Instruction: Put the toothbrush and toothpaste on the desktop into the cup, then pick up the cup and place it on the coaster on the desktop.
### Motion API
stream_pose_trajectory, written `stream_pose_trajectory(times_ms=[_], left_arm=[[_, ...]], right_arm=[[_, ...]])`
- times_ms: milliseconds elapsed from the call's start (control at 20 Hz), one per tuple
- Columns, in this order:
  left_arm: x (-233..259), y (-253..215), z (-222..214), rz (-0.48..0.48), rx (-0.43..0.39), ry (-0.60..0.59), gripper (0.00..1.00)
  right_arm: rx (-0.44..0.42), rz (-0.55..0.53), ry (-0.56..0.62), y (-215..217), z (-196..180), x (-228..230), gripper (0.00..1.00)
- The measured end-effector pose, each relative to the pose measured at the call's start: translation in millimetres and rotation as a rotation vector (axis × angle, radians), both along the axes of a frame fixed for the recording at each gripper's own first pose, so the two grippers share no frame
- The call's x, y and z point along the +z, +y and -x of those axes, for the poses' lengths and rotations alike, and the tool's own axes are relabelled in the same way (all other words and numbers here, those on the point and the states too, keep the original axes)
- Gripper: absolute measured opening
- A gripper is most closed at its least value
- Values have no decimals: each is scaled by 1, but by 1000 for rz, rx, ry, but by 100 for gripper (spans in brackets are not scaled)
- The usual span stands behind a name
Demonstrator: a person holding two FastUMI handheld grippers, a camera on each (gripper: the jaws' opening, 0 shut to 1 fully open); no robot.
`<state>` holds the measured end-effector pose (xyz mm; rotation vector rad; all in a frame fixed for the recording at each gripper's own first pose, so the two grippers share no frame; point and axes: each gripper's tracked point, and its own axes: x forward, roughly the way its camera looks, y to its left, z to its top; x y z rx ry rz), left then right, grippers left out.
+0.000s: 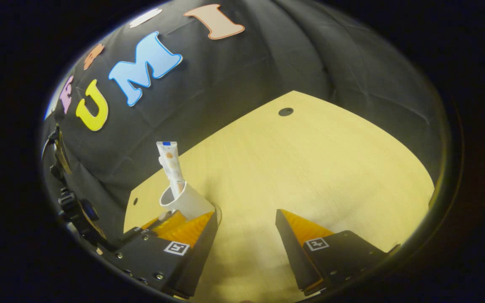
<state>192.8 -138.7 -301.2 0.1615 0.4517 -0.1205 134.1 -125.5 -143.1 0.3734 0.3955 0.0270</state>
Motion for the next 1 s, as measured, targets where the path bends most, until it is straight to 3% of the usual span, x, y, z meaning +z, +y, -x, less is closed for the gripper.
stream_pose_trajectory(times_ms=[100,200,250,300,400,500,550,750,1000], left_arm=[[-7,2,4,-7,9,12,20],[-13,4,9,-4,19,25,15],[-17,5,9,2,24,38,21],[-22,5,10,3,26,56,18],[-22,5,11,-5,27,47,24],[-21,7,15,-5,38,48,34],[-20,8,16,5,48,46,30],[2,17,36,35,107,-18,99],[63,31,68,69,165,-128,98]], right_arm=[[4,3,-7,-1,5,2,85],[7,3,-8,-3,8,3,84],[11,0,-8,-3,9,4,84],[15,-4,-10,-4,11,5,84],[24,-12,-13,-5,13,7,84],[33,-16,-19,-7,16,11,84],[39,-8,-27,-7,17,14,84],[77,97,-89,-5,21,37,84],[132,199,-191,18,26,75,85]])
